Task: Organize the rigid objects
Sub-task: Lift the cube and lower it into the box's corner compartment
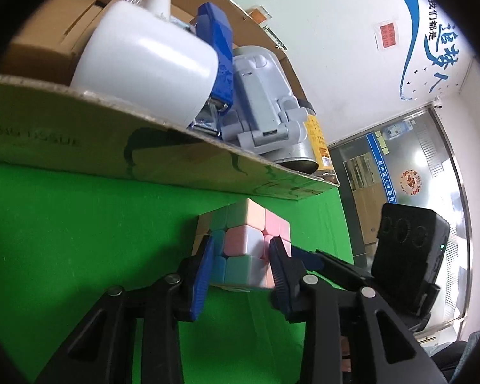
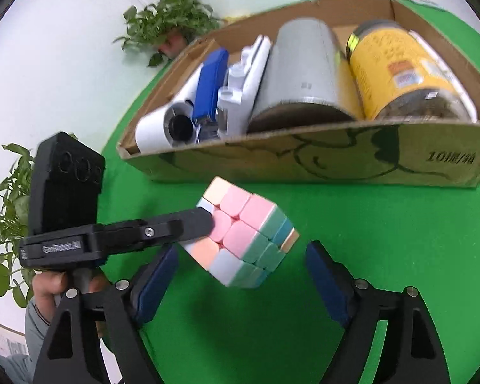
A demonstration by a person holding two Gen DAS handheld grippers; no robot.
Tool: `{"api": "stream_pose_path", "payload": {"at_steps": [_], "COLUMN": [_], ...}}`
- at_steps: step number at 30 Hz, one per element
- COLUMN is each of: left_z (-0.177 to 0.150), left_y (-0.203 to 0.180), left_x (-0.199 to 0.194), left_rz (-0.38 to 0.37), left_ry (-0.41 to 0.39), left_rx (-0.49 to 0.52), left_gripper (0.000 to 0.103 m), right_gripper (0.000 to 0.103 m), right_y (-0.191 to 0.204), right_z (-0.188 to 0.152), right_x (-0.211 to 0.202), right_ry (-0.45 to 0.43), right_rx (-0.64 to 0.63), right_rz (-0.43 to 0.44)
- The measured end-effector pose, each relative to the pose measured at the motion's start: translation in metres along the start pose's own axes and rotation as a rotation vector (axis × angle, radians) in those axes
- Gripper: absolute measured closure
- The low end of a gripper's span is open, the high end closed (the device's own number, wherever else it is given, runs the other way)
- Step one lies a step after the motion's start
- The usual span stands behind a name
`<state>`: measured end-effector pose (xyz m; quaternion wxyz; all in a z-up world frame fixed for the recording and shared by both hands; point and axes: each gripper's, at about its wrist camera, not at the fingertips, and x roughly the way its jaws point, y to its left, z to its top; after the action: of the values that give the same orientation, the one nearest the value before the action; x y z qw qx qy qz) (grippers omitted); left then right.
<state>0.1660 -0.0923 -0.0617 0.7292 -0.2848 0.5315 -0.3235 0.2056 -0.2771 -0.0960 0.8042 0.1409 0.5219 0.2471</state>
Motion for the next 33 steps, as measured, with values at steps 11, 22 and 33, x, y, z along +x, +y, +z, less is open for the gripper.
{"api": "stream_pose_path", "payload": {"at_steps": [11, 22, 33], "left_z": [-0.004, -0.001, 0.099], "left_y": [-0.006, -0.051, -0.024], "left_x": [0.006, -0.068, -0.156], "left_rz": [0.011, 0.100, 0.266], "left_ry": [0.040, -0.175, -0.327], "left_rx": [0.021, 0.093, 0.087], "left_gripper": [0.064, 0.064, 0.063], "right_gripper": [0.043, 0.045, 0.045], "right_y": [0.043, 0.098, 0.186], "right_z": [-0.024, -0.010, 0.115], "right_x": [0.014, -0.022, 0.012], "right_ry": [-0.118, -0.250, -0.268], "right_rx": [-0.177, -0.246, -0.308], "right_rz": [-0.310, -0.279, -0.121]}}
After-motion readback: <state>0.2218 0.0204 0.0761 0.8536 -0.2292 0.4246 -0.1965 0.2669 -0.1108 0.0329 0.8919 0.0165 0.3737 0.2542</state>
